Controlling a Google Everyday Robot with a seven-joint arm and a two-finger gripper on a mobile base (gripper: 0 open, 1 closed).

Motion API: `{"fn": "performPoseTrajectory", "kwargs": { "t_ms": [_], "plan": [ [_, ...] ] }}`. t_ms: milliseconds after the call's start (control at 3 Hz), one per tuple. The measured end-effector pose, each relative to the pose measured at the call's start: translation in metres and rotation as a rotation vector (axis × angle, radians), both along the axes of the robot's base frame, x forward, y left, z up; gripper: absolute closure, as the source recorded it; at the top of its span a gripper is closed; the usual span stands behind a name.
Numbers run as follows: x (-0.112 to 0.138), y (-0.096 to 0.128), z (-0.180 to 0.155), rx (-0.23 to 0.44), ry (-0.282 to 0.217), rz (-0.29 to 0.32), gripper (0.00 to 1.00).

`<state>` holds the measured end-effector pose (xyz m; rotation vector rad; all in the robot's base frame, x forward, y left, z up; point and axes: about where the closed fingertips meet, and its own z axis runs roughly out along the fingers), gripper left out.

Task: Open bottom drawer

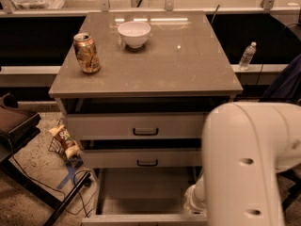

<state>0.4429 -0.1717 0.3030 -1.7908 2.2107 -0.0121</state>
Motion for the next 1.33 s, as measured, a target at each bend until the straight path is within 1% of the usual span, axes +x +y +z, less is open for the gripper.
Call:
{"fn": "performPoseTrajectory", "kwargs": {
  "t_ms": [333, 667, 1000, 1333],
  "plan": [
    [0.000, -0.008, -0.017, 0.080, -0.028, 0.045, 0.83],
    [0.000, -0.042, -0.017, 0.089, -0.057, -0.026, 1.00],
    [0.000, -0.042, -0.017, 0.089, -0.057, -0.026, 1.00],
    [0.015, -0.020, -0.057, 0.117, -0.030, -0.019, 1.00]
  ]
}}
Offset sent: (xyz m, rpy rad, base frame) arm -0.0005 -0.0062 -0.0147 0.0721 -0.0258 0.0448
